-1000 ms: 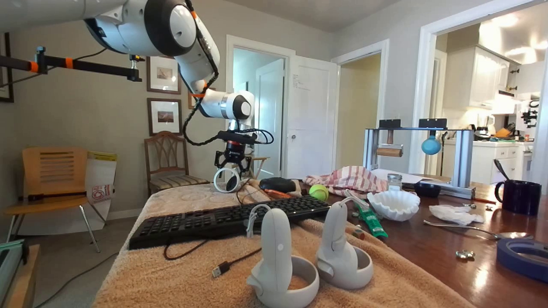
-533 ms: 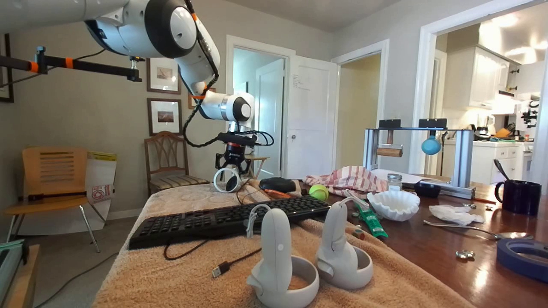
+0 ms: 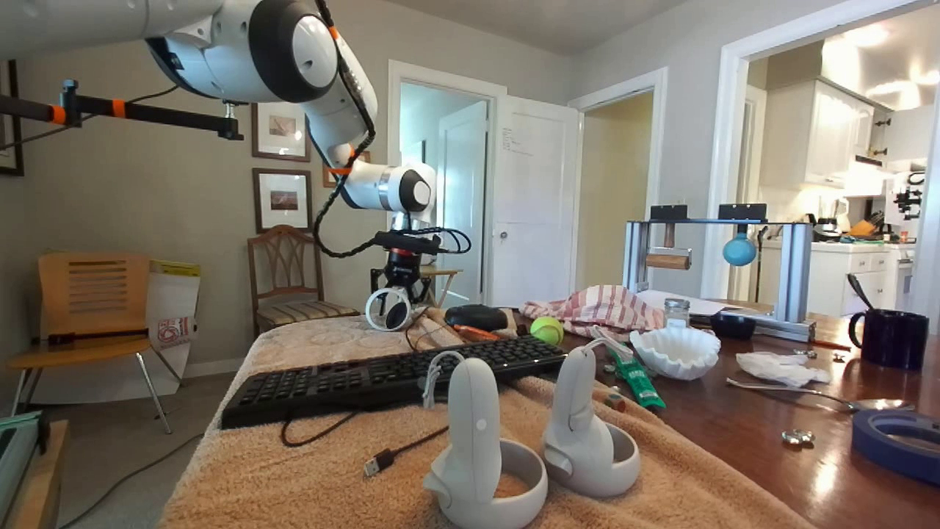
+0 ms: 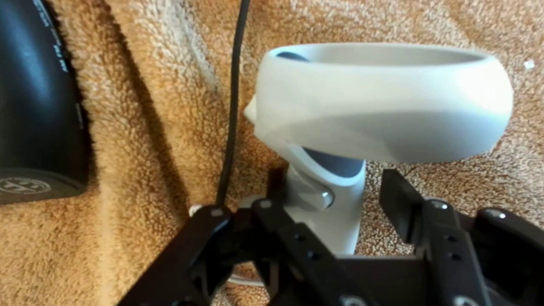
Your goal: Move the white game console on the left to the right
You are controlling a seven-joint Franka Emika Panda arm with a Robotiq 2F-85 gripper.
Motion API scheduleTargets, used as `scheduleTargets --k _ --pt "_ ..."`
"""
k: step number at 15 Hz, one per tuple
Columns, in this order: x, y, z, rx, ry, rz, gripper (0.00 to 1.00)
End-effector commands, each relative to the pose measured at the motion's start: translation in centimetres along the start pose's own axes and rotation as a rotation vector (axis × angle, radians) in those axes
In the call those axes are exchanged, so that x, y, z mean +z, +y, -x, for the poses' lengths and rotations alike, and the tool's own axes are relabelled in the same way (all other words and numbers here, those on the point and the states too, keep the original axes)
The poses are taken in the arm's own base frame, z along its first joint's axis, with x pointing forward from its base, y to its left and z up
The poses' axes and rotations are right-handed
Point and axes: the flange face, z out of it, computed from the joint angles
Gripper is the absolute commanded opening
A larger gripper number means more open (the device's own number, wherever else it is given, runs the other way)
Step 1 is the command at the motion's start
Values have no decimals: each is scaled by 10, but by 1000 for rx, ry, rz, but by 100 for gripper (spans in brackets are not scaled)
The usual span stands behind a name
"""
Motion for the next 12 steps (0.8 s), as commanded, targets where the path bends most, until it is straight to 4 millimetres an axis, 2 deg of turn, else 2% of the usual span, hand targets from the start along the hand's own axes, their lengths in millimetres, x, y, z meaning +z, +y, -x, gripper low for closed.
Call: scheduleTargets --k 1,3,5,9,12 --pt "11 -4 -3 -38 -22 37 64" --pt "13 -6 -4 -42 -23 45 37" --pt "11 -6 -5 -42 -18 52 21" --pt "1 -3 -3 -19 -3 42 21" --pt "-29 2 4 41 51 15 21"
